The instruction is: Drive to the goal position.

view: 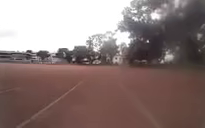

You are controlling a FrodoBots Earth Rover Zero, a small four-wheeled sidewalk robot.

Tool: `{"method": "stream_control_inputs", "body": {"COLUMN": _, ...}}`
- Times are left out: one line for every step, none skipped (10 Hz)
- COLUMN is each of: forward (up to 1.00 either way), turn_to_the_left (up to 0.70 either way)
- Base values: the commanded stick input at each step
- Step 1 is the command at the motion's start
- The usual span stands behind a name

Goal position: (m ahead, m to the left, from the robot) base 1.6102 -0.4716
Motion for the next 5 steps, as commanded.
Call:
{"method": "stream_control_inputs", "body": {"forward": 1.0, "turn_to_the_left": 0.0}}
{"method": "stream_control_inputs", "body": {"forward": 1.0, "turn_to_the_left": 0.0}}
{"method": "stream_control_inputs", "body": {"forward": 1.0, "turn_to_the_left": 0.0}}
{"method": "stream_control_inputs", "body": {"forward": 1.0, "turn_to_the_left": 0.0}}
{"method": "stream_control_inputs", "body": {"forward": 1.0, "turn_to_the_left": 0.0}}
